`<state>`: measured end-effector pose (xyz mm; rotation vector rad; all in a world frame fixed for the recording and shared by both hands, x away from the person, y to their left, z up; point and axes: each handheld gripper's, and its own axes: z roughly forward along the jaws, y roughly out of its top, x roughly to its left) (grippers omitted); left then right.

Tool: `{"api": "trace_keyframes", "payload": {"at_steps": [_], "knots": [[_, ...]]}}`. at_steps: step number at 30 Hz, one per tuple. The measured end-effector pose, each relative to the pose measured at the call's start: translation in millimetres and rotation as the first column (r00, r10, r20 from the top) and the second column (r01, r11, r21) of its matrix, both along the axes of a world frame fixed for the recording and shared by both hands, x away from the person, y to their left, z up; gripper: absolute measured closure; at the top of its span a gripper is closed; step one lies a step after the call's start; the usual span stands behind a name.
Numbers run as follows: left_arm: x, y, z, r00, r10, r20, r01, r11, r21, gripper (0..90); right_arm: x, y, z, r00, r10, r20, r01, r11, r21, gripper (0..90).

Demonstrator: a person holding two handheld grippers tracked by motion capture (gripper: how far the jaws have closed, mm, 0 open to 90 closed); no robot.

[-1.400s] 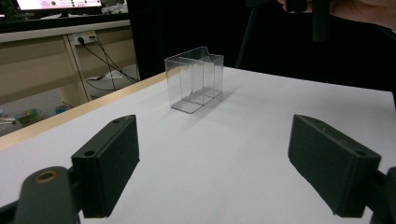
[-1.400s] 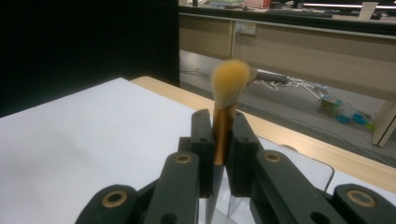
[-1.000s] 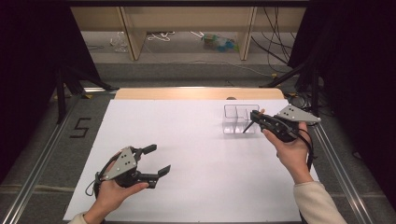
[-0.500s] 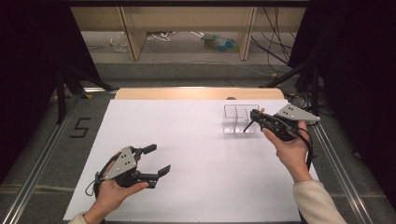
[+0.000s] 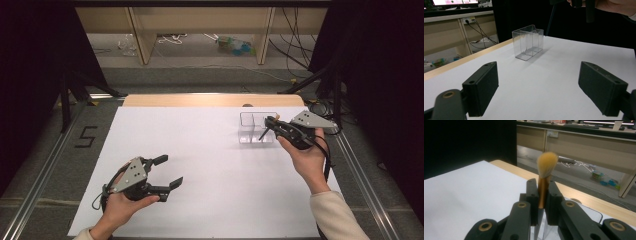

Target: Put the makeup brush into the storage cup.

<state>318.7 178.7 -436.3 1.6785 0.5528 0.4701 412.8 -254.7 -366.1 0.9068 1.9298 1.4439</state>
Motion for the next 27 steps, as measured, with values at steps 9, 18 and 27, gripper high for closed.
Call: {"api": "trace_keyframes", "payload": {"at_steps": [9,18,27], "knots": [[-0.2,0.0,-0.1,1.0,0.002,-0.002,-0.002,1.0,-0.003,16.4,3.5,3.3,-0.6,1.0,-0.004,-0.002,0.004,1.0,-0.009,84.0],[0.1,0.1,-0.2,1.0,0.002,-0.003,-0.002,1.0,-0.003,16.4,7.7,6.8,-2.3,0.9999,-0.011,-0.008,0.011,1.0,-0.019,84.0],[0.1,0.2,-0.2,1.0,0.001,-0.002,-0.001,1.0,-0.003,16.4,11.5,8.8,-3.5,0.9997,-0.021,-0.01,0.021,0.999,-0.025,84.0]]}}
